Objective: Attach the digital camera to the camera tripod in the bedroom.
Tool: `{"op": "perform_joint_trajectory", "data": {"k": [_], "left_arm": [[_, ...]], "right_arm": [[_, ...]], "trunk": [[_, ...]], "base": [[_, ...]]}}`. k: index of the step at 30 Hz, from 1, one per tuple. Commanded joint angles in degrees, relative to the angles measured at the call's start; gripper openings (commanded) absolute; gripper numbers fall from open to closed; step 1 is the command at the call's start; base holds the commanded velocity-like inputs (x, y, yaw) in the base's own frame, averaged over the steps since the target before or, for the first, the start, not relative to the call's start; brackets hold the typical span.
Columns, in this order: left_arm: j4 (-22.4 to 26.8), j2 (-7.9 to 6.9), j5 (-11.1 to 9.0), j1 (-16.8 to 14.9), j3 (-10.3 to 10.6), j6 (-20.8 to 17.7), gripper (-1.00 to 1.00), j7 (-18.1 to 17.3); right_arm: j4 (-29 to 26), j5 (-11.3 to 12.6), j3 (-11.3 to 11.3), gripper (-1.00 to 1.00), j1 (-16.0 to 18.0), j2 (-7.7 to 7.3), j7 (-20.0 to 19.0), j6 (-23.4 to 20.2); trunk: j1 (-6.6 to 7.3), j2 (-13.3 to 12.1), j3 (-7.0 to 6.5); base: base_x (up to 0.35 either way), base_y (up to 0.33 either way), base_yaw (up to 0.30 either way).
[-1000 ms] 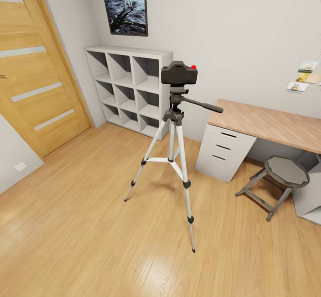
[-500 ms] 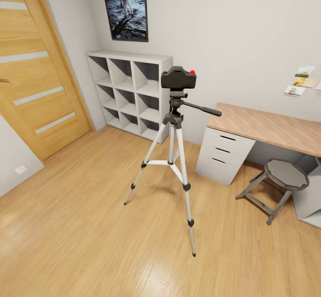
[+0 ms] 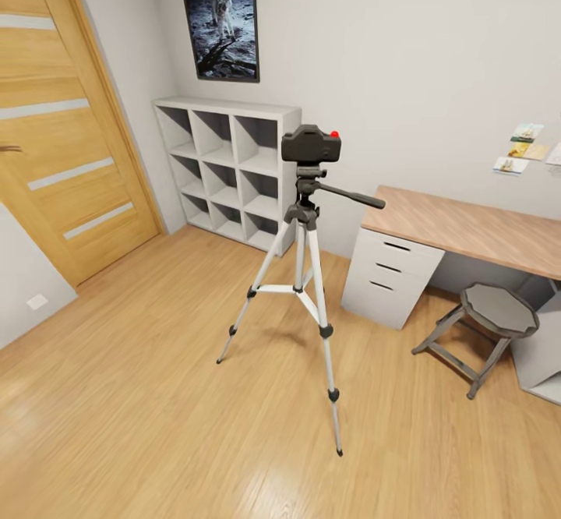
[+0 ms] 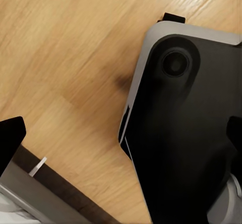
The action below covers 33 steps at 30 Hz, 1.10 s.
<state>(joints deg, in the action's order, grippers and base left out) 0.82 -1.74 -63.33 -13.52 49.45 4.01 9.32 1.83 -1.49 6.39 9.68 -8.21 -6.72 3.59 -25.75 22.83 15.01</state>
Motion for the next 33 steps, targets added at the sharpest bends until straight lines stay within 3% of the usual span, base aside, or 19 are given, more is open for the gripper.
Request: {"op": "perform_joint_trajectory", "data": {"k": [1, 33], "left_arm": [[0.10, -0.02, -0.41, -0.01, 0.48, 0.08, 1.00, 0.26], [0.10, -0.02, -0.26, -0.01, 0.42, 0.12, 1.00, 0.26]], "right_arm": [[0.20, -0.03, 0.46, 1.00, 0.08, -0.03, -0.22, 0.36], [0.18, 0.18, 0.37, 1.00, 0.08, -0.02, -0.22, 0.54]], "trunk": [[-0.03, 0.09, 0.00], [-0.03, 0.09, -3.01]], "base": [[0.000, 0.000, 0.000], [0.000, 0.000, 0.000]]}}
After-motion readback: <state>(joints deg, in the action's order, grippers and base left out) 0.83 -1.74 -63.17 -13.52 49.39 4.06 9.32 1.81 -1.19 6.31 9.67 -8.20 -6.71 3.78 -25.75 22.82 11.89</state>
